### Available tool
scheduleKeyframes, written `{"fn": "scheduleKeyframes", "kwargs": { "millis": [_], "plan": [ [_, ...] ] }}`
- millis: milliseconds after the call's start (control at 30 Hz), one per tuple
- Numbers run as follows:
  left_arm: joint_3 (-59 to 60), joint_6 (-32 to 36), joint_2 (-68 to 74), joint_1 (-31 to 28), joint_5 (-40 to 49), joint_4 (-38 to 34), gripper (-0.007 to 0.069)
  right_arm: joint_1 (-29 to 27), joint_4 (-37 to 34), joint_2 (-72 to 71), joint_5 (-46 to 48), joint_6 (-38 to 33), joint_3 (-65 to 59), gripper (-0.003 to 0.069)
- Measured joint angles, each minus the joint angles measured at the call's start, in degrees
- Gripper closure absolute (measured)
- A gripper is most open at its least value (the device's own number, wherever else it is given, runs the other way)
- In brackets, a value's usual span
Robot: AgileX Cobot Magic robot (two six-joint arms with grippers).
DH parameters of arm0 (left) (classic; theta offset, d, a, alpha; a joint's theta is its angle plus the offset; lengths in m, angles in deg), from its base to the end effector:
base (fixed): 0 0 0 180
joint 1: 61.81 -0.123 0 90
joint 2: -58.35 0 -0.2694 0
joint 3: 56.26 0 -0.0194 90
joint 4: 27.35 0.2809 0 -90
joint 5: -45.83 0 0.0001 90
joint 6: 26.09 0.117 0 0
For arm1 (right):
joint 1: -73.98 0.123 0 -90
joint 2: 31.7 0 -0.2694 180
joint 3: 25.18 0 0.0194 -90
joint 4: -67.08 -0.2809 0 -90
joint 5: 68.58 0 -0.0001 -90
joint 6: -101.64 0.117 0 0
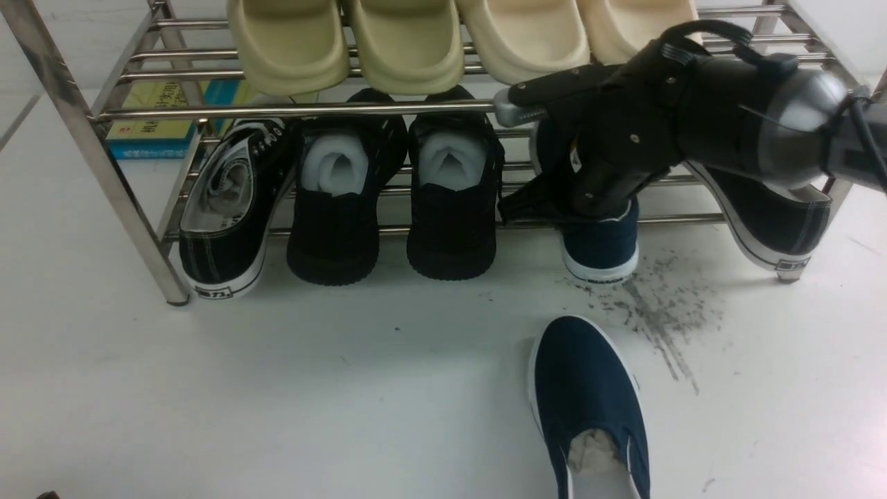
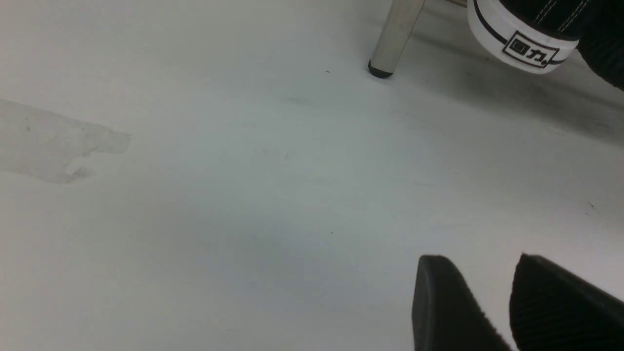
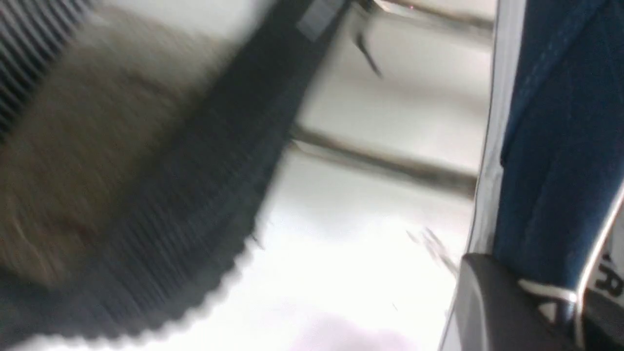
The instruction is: Take the shoes off the shelf with your hand on the white table.
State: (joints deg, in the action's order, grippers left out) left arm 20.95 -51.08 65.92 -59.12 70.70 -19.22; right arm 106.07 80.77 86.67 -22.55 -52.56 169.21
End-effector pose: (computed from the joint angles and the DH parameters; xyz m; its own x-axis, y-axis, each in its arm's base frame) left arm 0.1212 0.0013 0.1644 -0.3139 -0.2875 -0.9049 -0.1092 0.9577 -0.2664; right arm 0.4039 0.2297 0.2119 -0.8241 -0.1923 -0.5327 -0.2287 0.9735 0.0025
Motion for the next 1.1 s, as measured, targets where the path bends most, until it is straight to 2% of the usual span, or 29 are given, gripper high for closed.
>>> {"fn": "scheduleKeyframes", "kwargs": {
  "millis": [233, 467, 633, 833, 900, 933, 967, 1000, 1100],
  "plan": [
    [0.0, 0.0, 0.0, 0.0, 0.0, 0.0, 0.0383, 0.0, -1.4, -8.2, 8.9, -2.4, -0.2, 0.0624],
    [0.0, 0.0, 0.0, 0.0, 0.0, 0.0, 0.0383, 0.0, -8.4, -15.6, 25.4, -8.8, -0.2, 0.0624],
    [0.0, 0.0, 0.0, 0.0, 0.0, 0.0, 0.0383, 1.4, -11.6, -19.4, 26.4, -10.4, -0.4, 0.0624],
    [0.0, 0.0, 0.0, 0.0, 0.0, 0.0, 0.0383, 10.2, -12.4, -25.7, 26.5, -6.5, -2.7, 0.0624],
    [0.0, 0.0, 0.0, 0.0, 0.0, 0.0, 0.0383, 17.1, -12.2, -28.0, 26.4, -1.9, -5.5, 0.0624],
    [0.0, 0.0, 0.0, 0.0, 0.0, 0.0, 0.0383, 17.6, -12.3, -28.0, 26.4, -1.1, -5.9, 0.0624],
    [0.0, 0.0, 0.0, 0.0, 0.0, 0.0, 0.0383, 21.2, -12.5, -28.3, 26.3, 1.9, -7.4, 0.0624],
    [0.0, 0.0, 0.0, 0.0, 0.0, 0.0, 0.0383, 22.3, -12.5, -28.3, 26.3, 2.4, -7.6, 0.0624],
    [0.0, 0.0, 0.0, 0.0, 0.0, 0.0, 0.0383, 32.1, -10.8, -27.8, 26.3, 11.5, -11.0, 0.0624]
  ]
}}
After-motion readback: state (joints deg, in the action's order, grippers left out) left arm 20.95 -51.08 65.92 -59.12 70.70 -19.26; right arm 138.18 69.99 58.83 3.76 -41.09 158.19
